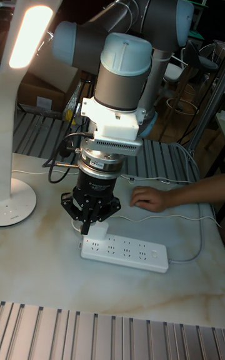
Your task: Plug in the power cord of the desk lamp, turn on the socket, and light up the desk lamp
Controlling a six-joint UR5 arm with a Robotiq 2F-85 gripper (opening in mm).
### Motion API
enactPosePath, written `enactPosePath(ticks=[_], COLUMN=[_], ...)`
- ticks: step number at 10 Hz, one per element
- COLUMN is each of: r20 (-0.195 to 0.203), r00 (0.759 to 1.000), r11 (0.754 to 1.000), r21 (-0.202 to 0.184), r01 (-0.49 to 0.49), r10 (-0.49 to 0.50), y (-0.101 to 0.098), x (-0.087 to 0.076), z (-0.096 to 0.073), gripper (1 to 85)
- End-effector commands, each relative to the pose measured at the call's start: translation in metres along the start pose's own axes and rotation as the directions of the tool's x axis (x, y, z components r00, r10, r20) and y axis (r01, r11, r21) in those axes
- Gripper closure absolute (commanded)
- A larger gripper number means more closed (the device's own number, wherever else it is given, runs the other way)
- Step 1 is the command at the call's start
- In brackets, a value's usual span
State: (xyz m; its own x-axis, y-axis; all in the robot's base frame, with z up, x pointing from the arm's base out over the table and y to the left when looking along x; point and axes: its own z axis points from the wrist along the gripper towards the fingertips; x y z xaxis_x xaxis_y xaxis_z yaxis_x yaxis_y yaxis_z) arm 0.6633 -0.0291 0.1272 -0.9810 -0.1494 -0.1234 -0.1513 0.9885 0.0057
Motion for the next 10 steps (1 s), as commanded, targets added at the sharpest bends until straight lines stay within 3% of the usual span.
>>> enactPosePath(ticks=[1, 2, 3, 4, 6, 9, 10], r20=[0.024, -0.018, -0.048, -0.086, -0.126, -0.143, -0.138], r00=[0.991, 0.996, 0.998, 0.996, 0.988, 0.969, 0.964], r11=[0.990, 0.992, 0.998, 0.997, 0.993, 0.979, 0.973], r21=[-0.055, -0.093, -0.060, -0.076, -0.065, 0.026, 0.036], r01=[0.133, 0.084, 0.034, -0.002, -0.096, -0.202, -0.226], r10=[-0.132, -0.086, -0.037, -0.005, 0.088, 0.204, 0.229], y=[0.014, 0.022, 0.032, 0.044, 0.066, 0.116, 0.131], x=[-0.004, 0.007, 0.017, 0.021, 0.018, 0.004, 0.002], z=[-0.002, -0.002, -0.007, -0.015, -0.025, -0.055, -0.061], gripper=[84.7, 84.7, 84.7, 84.7, 84.7, 84.7, 84.7])
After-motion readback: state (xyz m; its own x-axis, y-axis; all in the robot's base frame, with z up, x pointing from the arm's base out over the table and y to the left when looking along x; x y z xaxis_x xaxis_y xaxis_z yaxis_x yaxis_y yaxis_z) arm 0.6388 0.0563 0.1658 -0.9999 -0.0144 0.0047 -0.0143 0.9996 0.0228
